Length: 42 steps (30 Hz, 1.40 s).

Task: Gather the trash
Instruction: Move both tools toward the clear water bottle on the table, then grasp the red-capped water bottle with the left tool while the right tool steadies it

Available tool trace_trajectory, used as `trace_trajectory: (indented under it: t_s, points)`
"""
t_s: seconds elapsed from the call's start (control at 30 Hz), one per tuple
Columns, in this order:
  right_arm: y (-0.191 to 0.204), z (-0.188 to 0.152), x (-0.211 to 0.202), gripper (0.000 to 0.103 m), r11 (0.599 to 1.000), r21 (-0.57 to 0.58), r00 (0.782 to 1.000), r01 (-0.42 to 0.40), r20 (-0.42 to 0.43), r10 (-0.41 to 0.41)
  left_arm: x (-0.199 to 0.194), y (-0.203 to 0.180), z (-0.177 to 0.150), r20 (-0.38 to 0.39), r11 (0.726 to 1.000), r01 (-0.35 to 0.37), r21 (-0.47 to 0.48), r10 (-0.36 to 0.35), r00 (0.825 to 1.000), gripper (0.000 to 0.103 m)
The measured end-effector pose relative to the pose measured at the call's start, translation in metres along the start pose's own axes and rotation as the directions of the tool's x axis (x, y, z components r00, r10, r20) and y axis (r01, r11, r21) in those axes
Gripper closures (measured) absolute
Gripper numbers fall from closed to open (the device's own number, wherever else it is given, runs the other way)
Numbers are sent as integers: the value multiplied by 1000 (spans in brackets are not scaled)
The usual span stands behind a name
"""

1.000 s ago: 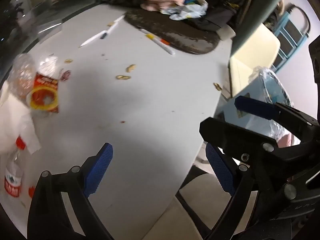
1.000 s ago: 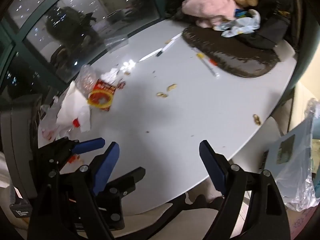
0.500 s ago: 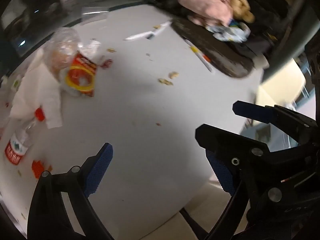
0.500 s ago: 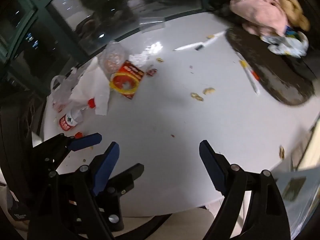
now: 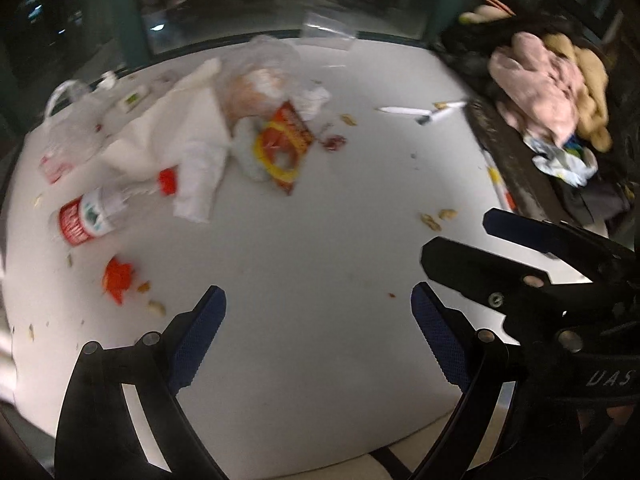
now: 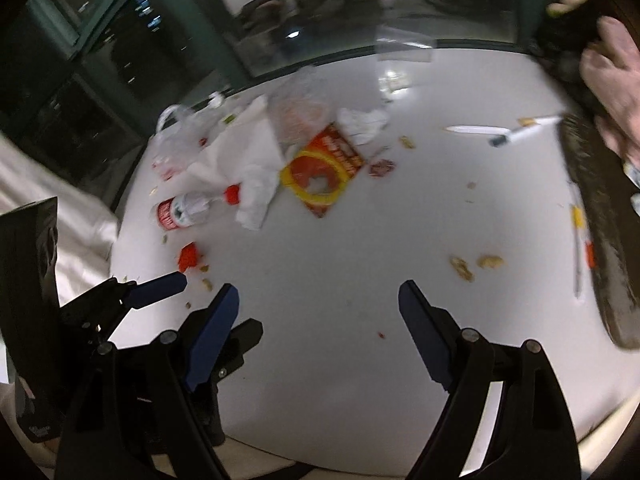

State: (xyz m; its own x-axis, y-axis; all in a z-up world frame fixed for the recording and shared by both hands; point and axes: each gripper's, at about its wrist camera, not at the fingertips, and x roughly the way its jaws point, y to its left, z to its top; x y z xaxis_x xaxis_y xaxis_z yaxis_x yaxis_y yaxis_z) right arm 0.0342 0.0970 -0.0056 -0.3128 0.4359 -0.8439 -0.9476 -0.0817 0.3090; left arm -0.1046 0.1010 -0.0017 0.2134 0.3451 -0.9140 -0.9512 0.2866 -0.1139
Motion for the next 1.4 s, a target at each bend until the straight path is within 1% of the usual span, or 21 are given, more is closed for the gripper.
trace_trajectory:
  t_s: [0.13, 0.23, 0.37, 0.43, 0.53, 0.8, 0.9, 1.0, 1.07, 1.23, 1.4]
  points:
    - [17, 3, 19, 24, 996, -63, 997, -56, -62, 52, -1, 18, -6, -5, 997, -40, -71, 40, 999, 12]
    - [27, 5, 28, 24, 993, -85, 993, -85, -94, 77, 0, 33, -9, -21, 992, -57, -115, 55, 998, 12]
    - [41, 8, 34, 24, 990, -101, 991, -93, -100, 83, 1, 53, -12, -25, 988, -54, -144, 51, 998, 12]
    - [48, 12, 40, 24, 992, -88, 991, -95, -99, 86, 1, 66, -8, -23, 988, -63, -143, 60, 998, 12]
    - [61, 20, 49, 24, 992, -73, 991, -102, -98, 95, 1, 91, -1, -20, 986, -55, -155, 53, 998, 12]
    - [118, 40, 75, 24, 995, -57, 995, -79, -59, 76, 2, 165, 17, -15, 992, -29, -122, 27, 1000, 12]
    - [134, 47, 89, 24, 998, -23, 998, -58, -41, 57, 5, 191, 23, -18, 994, -17, -111, 15, 1000, 12]
    - [148, 55, 102, 24, 1000, 8, 999, -28, -35, 28, 10, 214, 30, -24, 994, 4, -108, -6, 1000, 12]
    - [155, 60, 111, 24, 1000, 22, 1000, 8, -29, -7, 15, 232, 35, -28, 994, 14, -105, -17, 999, 12]
    - [165, 68, 137, 24, 996, 87, 998, 32, -61, -27, 27, 266, 46, -44, 994, 35, -102, -39, 998, 12]
    - [178, 76, 162, 24, 992, 117, 995, 45, -90, -35, 42, 288, 61, -65, 999, 36, -17, -37, 997, 12]
